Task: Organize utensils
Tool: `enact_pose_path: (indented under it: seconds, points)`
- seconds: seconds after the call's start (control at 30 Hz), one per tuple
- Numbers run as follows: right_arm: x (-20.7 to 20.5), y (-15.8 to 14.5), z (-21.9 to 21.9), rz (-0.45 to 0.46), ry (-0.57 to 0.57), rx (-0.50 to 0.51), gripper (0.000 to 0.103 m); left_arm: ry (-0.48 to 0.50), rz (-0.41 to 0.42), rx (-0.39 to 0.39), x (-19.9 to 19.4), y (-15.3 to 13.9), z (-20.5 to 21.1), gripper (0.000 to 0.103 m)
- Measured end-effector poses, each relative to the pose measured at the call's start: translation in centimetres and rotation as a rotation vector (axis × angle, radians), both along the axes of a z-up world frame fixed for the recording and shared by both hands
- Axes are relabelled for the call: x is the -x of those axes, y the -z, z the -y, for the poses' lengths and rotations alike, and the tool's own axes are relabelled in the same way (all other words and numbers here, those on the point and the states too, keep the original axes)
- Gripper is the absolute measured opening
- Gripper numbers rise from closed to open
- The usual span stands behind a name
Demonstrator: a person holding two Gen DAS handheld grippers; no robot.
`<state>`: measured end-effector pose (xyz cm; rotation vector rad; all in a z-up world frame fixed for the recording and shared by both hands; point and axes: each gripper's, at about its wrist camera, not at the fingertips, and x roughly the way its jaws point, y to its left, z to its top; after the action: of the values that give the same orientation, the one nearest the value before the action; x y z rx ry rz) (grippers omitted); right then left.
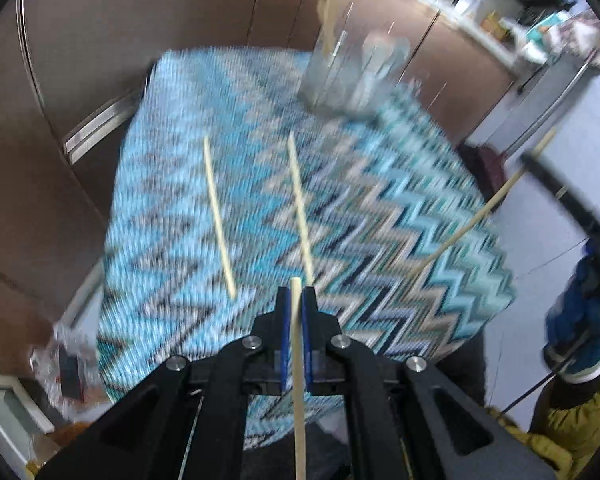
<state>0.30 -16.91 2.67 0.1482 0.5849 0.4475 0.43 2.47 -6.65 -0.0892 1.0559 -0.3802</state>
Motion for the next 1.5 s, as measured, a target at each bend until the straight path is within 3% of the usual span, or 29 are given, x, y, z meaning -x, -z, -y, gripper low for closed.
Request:
enact_pose_path:
  seconds: [0.37,0.67,0.9,1.03,1.23,1.5]
  points:
    - [-2.7,-4.2,1.8,0.092,0.013,-0.013,0.005,-0.089,0.448,0.193,-3.4,-13.0,1.4,0.005]
    - [-10.1,-9.2,2.6,0.252,0.030,-0.026,0.005,-0.184,0.683,0.350,-12.1,-17.6,5.3,0.005]
    - [-17.3,-10.4,3.0,0.337,0.047,0.008,0.005,-0.302,0.783,0.389,-20.6,-16.8,7.6,0.005]
    - [-20.9,-9.4,3.1,0.341,0.048,0.036,0.005,-0.359,0.846,0.362,-24.7,-14.9,9.2,0.005]
    - [-23.8,-6.4,3.5,0.297,0.048,0.046,0.005,-0.399,0.847,0.300,-28.1,-10.4,10.9,0.005]
    - [-25.3,-3.2,3.7,0.224,0.053,0.054,0.005,-0.441,0.890,0.243,-28.4,-6.9,12.4,0.007]
